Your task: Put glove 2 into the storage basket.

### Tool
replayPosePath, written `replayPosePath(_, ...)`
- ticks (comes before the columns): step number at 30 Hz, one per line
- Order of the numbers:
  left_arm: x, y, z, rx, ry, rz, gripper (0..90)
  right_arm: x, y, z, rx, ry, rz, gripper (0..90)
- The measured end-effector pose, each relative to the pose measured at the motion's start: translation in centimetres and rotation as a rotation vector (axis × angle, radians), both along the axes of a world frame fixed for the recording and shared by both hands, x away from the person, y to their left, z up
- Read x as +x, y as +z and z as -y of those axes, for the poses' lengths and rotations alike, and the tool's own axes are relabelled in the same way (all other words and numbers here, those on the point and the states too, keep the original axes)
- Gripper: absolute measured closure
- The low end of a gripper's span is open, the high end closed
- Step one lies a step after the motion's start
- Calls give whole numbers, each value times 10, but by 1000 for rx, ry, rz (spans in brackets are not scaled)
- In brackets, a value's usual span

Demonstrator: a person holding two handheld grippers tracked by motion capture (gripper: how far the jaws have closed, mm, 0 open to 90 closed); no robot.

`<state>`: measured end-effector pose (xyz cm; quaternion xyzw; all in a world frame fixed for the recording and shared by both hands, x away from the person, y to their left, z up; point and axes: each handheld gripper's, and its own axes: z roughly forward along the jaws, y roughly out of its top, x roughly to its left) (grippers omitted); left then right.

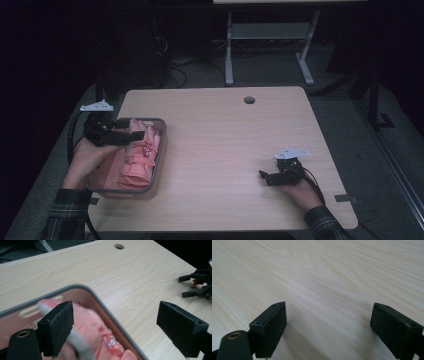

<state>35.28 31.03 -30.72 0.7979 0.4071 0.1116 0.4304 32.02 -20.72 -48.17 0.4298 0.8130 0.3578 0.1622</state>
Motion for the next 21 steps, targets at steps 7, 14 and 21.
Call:
replayPosePath(7,-1,0,23,0,-48,24,136,0,0,0,0,0,1,130)
replayPosePath(14,-5,-4,49,22,-92,59,142,0,0,0,0,0,0,130)
replayPosePath(21,-9,-14,77,23,-134,58,142,0,0,0,0,0,0,130)
